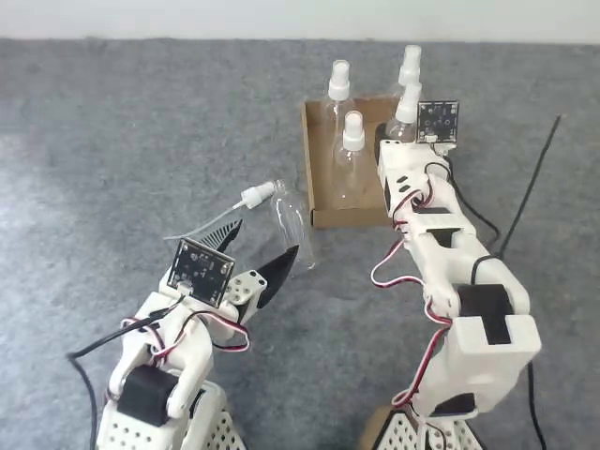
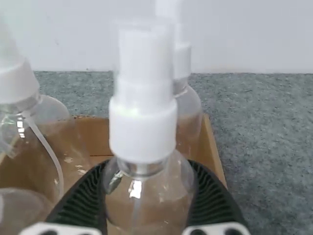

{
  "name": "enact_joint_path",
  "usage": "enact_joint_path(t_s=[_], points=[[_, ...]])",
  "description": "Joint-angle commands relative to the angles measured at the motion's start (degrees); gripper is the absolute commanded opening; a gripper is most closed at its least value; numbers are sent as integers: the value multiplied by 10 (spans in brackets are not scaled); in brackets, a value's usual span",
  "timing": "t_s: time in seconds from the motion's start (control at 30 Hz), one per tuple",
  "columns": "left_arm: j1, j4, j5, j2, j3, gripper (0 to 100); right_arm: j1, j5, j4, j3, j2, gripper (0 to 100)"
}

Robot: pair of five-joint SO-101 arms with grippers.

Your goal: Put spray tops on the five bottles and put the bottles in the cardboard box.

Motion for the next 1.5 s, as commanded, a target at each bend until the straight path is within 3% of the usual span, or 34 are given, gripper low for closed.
enact_joint_path(t_s=[0.0, 0.4, 0.57, 1.47], points=[[1, -18, -4, 0, -2, 280, 1, -5, -15, -33, -7, 6], [1, -18, -4, 0, -2, 280, 3, -2, -58, -32, 13, 6], [1, -18, -4, 0, -2, 280, 3, 71, -113, -33, 53, 6], [0, -18, -4, 1, -2, 280, 15, 73, -118, -14, 59, 10]])
